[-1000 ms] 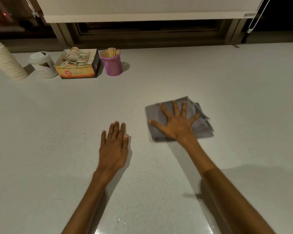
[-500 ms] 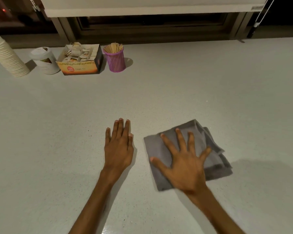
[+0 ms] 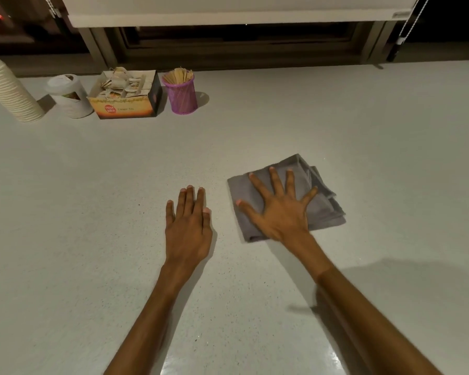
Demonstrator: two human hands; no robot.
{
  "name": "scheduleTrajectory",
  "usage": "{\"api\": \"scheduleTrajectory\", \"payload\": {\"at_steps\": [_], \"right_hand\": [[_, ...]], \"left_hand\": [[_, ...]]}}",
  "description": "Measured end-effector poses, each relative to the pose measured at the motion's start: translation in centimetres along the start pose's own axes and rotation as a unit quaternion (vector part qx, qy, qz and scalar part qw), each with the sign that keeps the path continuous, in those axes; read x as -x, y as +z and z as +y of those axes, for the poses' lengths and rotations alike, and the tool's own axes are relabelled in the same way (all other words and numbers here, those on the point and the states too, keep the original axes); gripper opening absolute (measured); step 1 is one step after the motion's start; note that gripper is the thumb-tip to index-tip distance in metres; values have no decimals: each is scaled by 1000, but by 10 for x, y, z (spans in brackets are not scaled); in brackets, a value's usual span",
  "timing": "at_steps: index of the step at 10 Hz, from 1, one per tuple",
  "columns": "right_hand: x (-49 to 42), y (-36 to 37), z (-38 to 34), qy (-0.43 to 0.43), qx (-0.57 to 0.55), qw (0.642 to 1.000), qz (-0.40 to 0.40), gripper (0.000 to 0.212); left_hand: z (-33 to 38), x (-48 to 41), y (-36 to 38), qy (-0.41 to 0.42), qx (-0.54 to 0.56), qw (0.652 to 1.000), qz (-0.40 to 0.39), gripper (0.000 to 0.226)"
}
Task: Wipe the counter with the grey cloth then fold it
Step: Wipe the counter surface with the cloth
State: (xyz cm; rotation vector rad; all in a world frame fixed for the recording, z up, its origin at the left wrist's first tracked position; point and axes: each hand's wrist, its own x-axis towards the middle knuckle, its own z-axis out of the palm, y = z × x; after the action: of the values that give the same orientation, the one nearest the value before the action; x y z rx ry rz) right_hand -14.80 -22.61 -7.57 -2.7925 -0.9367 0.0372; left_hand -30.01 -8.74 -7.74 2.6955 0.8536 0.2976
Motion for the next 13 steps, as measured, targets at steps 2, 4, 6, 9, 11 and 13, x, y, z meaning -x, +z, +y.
{"api": "scheduleTrajectory", "payload": {"at_steps": [2, 4, 6, 9, 11, 13], "right_hand": [[-57, -15, -11, 23, -32, 999, -38, 77], [26, -5, -9, -24, -6, 1000, 20, 66], [55, -3, -7, -37, -7, 999, 9, 71], [-34, -15, -8, -75, -30, 995, -56, 74], [86, -3, 13, -102, 11, 995, 5, 70], [37, -9, 10, -37, 3, 999, -22, 80]], "left_hand": [[2, 1, -3, -4, 6, 1000, -4, 53], [0, 0, 0, -2, 0, 1000, -4, 53], [1, 1, 0, -5, -6, 1000, -4, 53], [4, 3, -6, -5, -16, 1000, -14, 53], [0, 1, -2, 0, -18, 1000, -15, 53], [2, 1, -3, -8, -18, 1000, -15, 54]]}}
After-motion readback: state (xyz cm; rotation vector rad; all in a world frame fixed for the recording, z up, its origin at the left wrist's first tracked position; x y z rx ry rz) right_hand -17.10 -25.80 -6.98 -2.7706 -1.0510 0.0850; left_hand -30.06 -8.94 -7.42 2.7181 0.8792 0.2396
